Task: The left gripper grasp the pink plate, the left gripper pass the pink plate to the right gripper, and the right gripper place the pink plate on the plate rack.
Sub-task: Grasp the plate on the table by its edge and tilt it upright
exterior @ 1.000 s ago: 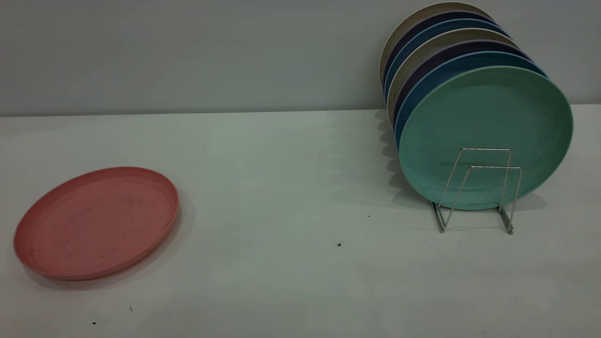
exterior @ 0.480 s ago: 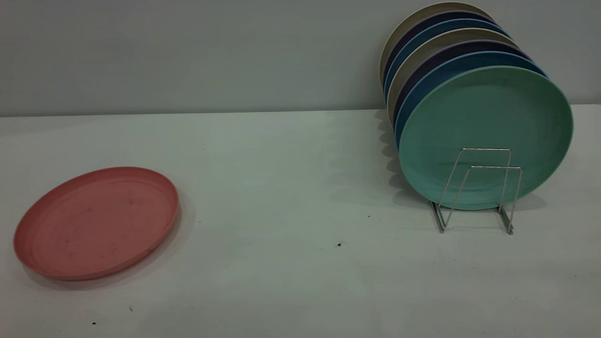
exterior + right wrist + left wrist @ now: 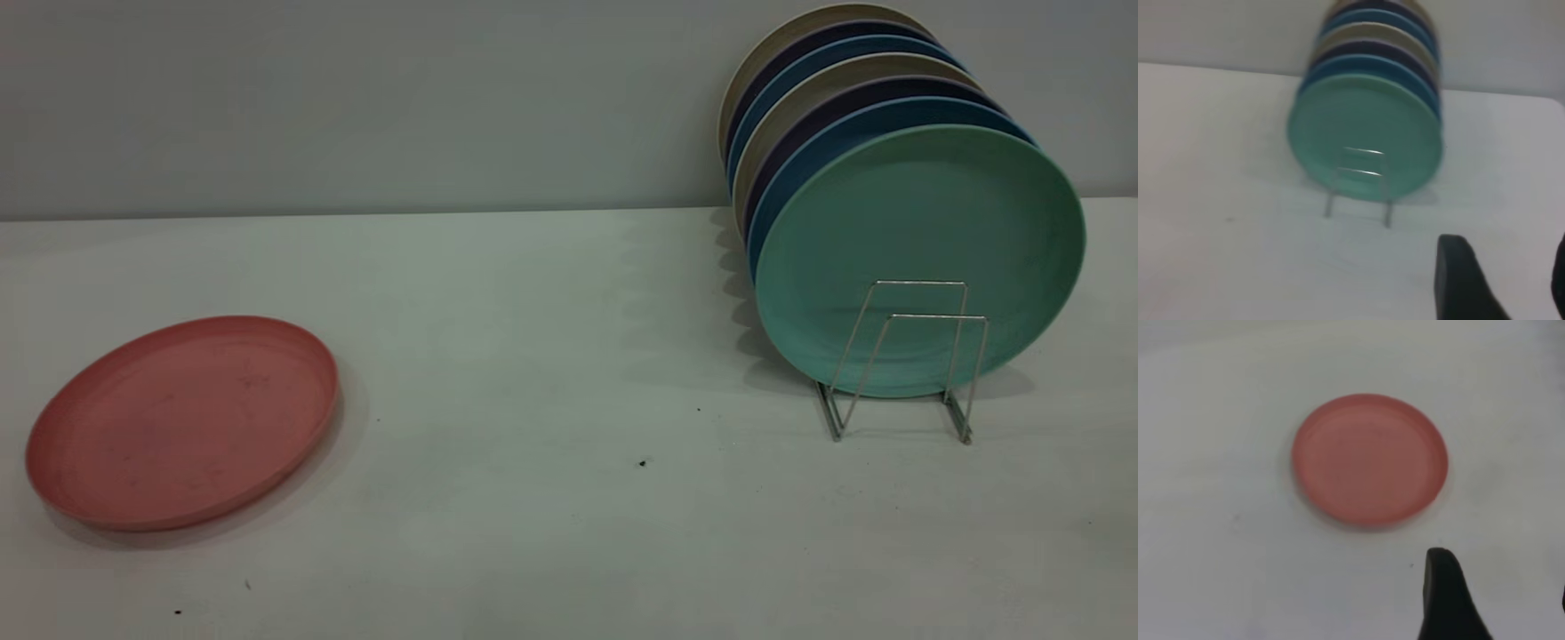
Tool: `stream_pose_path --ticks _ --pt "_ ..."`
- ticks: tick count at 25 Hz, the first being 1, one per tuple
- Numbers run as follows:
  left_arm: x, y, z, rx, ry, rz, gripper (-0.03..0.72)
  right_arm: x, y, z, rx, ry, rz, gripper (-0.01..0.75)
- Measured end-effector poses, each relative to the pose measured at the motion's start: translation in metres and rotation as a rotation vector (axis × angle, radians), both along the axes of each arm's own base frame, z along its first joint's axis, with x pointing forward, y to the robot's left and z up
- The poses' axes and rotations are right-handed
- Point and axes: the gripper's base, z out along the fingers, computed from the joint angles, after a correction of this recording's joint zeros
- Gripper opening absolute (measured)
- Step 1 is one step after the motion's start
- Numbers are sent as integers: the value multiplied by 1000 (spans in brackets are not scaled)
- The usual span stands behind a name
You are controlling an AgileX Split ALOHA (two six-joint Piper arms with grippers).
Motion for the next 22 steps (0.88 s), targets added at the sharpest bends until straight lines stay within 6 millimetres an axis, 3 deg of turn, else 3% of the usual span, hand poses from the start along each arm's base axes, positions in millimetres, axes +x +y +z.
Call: stream_pose_path --ticks 8,14,22 --pt "64 -8 -6 -135 62 11 444 56 9 -9 -34 166 109 386" --pt "92 -9 -15 -168 82 35 444 85 17 -17 -3 249 178 389" --pt "123 -12 -38 -246 186 85 444 122 24 4 21 252 248 425"
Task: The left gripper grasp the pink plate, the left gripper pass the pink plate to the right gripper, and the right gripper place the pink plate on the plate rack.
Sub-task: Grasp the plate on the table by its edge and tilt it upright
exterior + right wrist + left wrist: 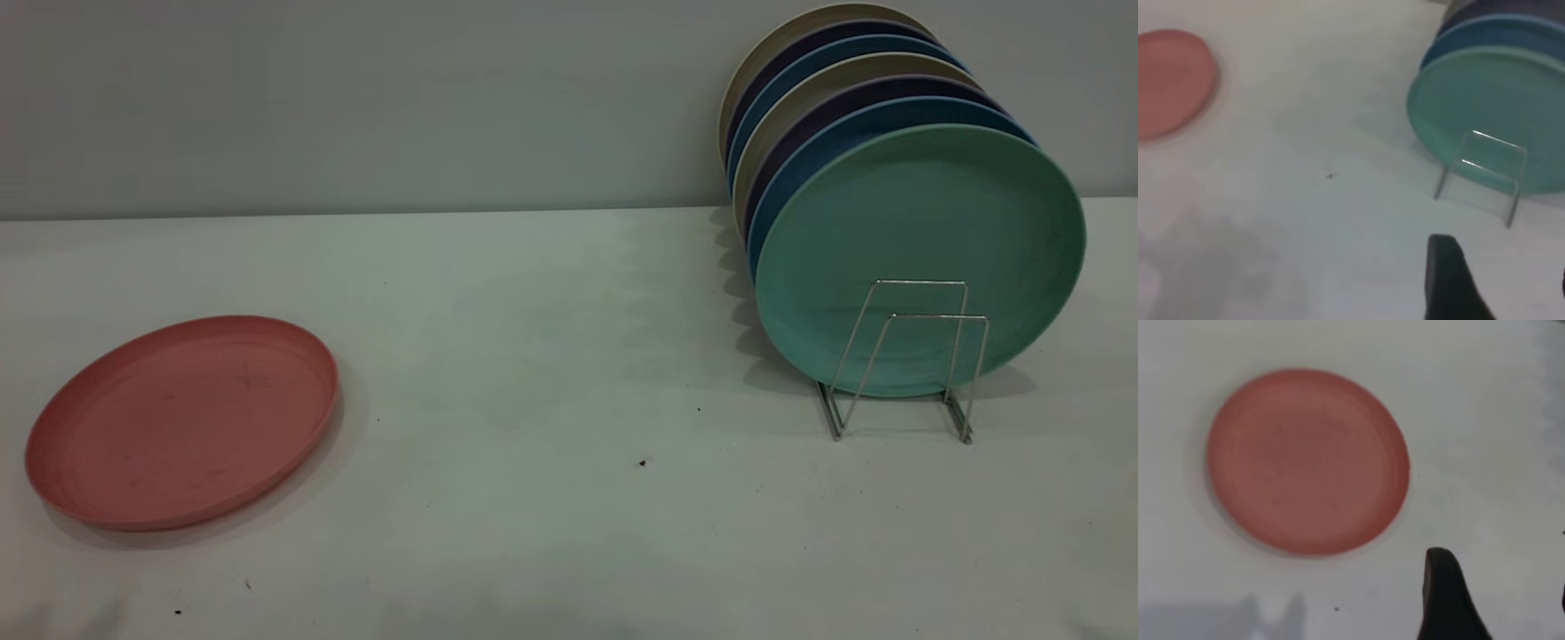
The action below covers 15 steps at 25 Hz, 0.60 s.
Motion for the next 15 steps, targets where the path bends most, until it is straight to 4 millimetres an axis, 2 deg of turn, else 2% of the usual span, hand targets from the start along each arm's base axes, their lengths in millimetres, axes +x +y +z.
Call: stream_pose_path --ticks 3,4,6,10,15 --pt "11 -2 -10 -66 48 37 444 6 1 -3 4 24 3 429" --pt "35 -2 -39 -117 136 112 444 8 1 -5 4 39 5 431" --pt "43 -2 -53 -122 187 134 444 8 1 -5 4 39 5 431" --pt "52 3 -76 -132 274 187 444 8 1 -6 3 39 7 431" --pt "54 34 -82 -131 289 299 444 8 1 -6 2 42 12 431"
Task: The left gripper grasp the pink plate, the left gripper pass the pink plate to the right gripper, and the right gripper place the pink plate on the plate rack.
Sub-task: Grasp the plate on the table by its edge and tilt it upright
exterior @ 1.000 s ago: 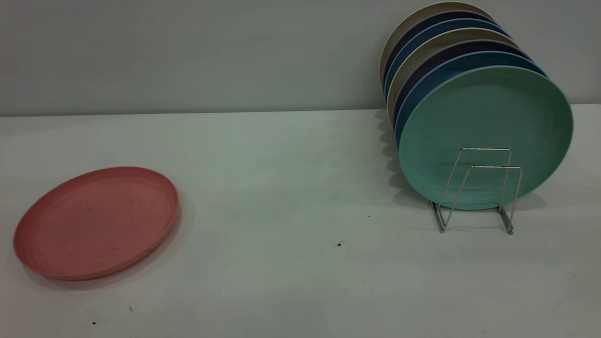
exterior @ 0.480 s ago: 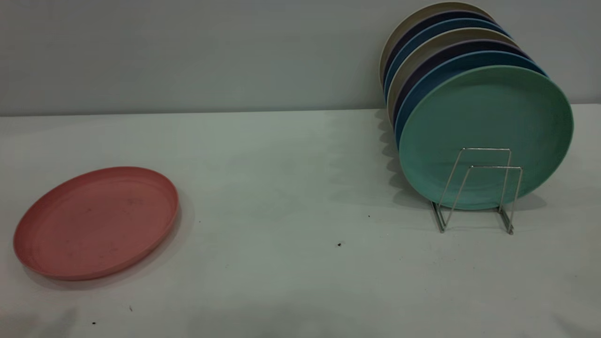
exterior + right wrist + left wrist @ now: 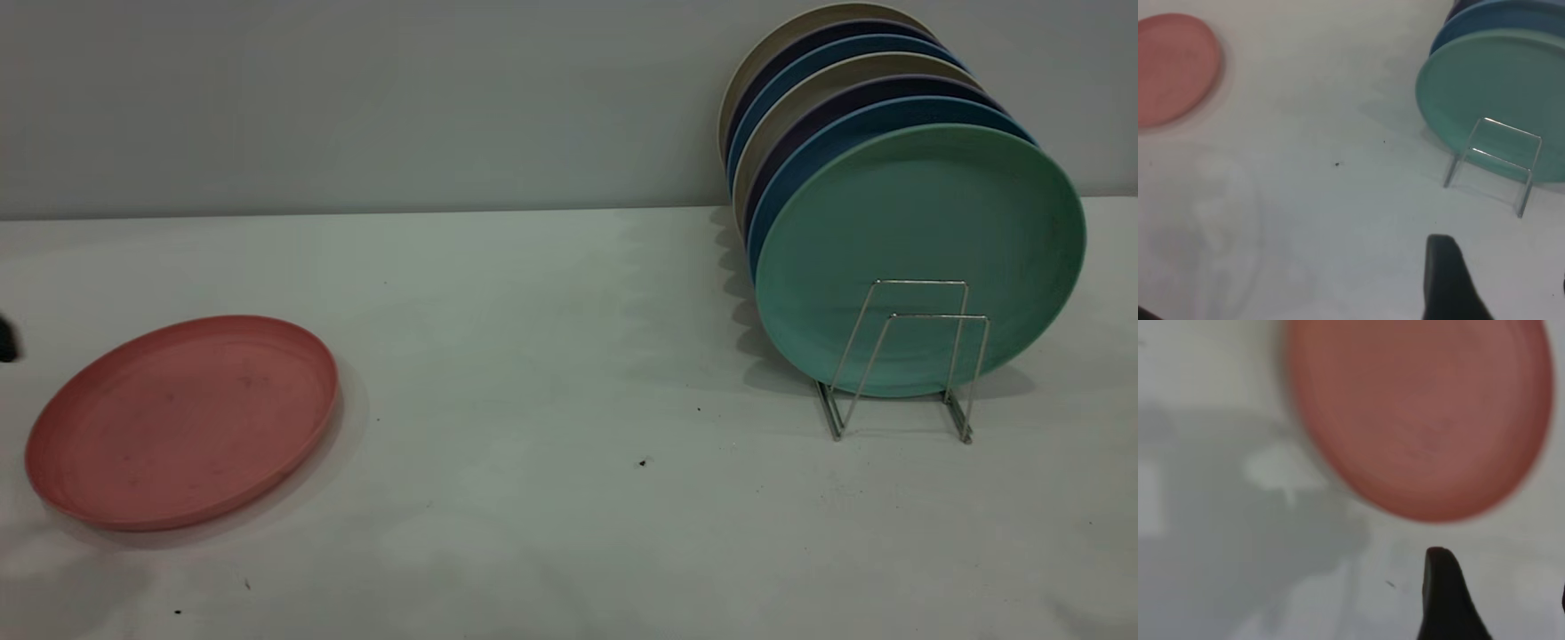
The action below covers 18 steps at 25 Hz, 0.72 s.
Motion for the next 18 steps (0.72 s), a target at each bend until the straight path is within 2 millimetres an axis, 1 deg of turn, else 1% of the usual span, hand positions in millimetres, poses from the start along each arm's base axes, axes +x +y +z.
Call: stream_pose_path --ticks 4,7,10,13,15,18 --pt "-3 19 -1 27 16 10 444 0 0 0 8 1 0 431" --pt "3 25 -1 4 48 -36 444 0 1 0 13 1 0 431" --pt "19 27 1 -54 51 -90 443 0 1 0 13 2 1 431" --pt "35 27 -4 -94 42 -122 432 0 1 0 13 3 3 431" --pt "42 31 -16 -114 65 -107 422 0 1 0 13 6 4 431" --pt "43 44 -39 -153 125 -32 413 -1 2 -1 13 16 13 431"
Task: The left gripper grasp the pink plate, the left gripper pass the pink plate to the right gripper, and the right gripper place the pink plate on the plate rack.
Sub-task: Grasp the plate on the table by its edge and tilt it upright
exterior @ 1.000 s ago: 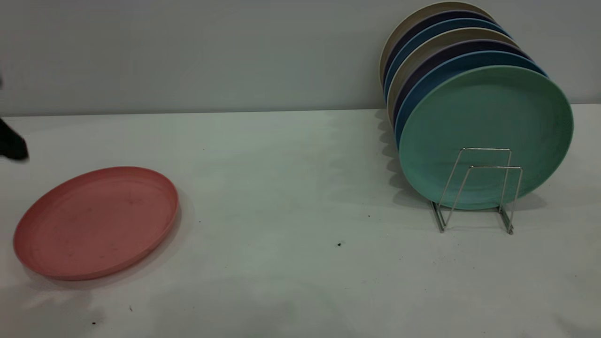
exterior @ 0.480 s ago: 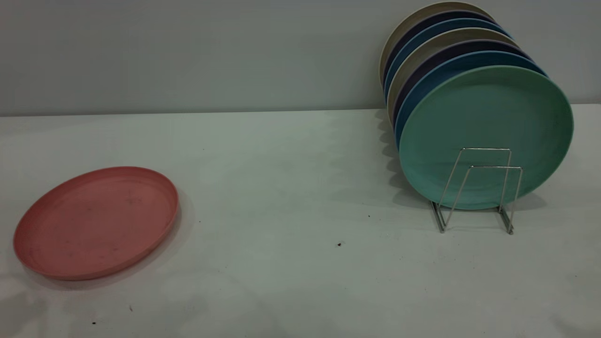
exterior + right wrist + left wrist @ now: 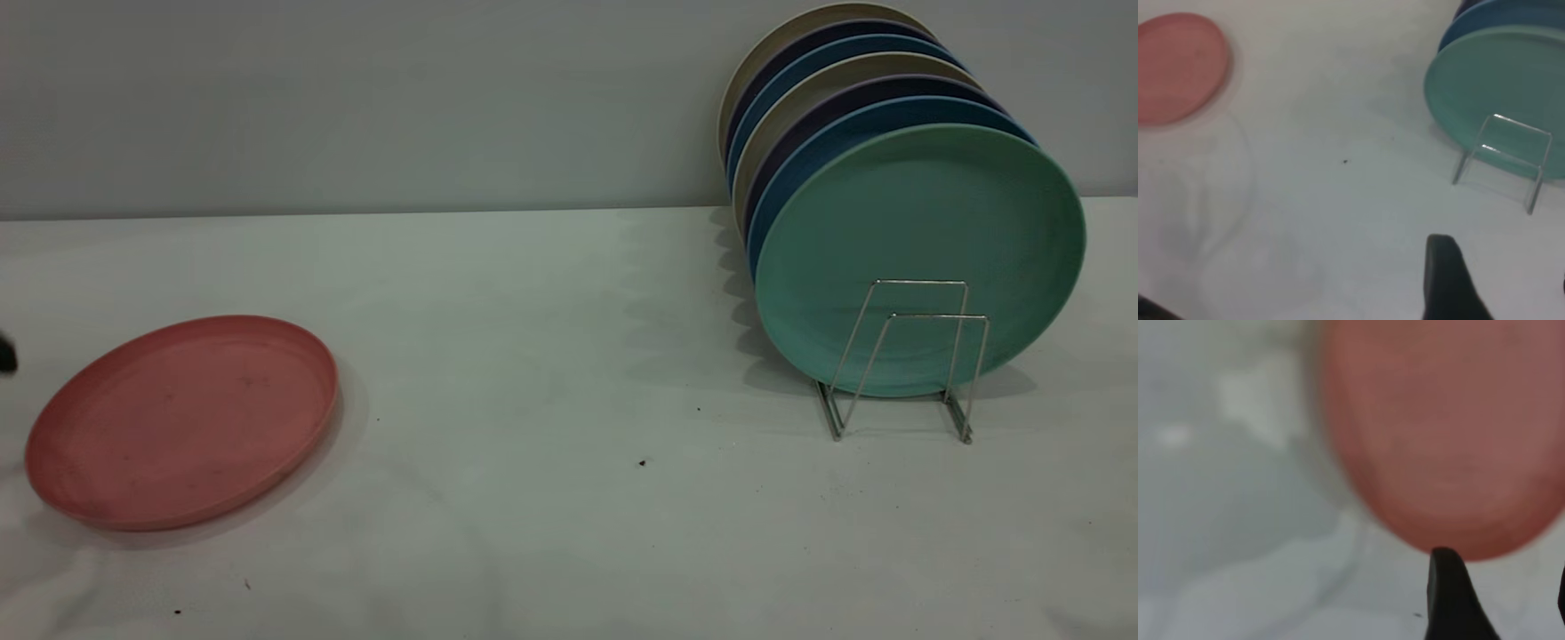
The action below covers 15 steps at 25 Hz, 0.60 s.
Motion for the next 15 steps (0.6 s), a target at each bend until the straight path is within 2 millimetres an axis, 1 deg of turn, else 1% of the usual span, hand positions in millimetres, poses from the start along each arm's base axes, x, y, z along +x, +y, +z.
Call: stream_pose_path --ticks 3,7,10,12,15 --pt "2 10 -20 -35 35 52 409 -1 0 0 1 7 5 431" --pt "15 11 -37 -82 8 63 407 0 0 0 0 6 4 431" --pt "20 10 -51 -119 7 73 406 0 0 0 0 6 5 431" --pt "20 10 -55 -119 11 62 406 0 0 0 -1 6 5 431" --pt "21 10 -52 -119 1 78 406 0 0 0 -1 6 5 431"
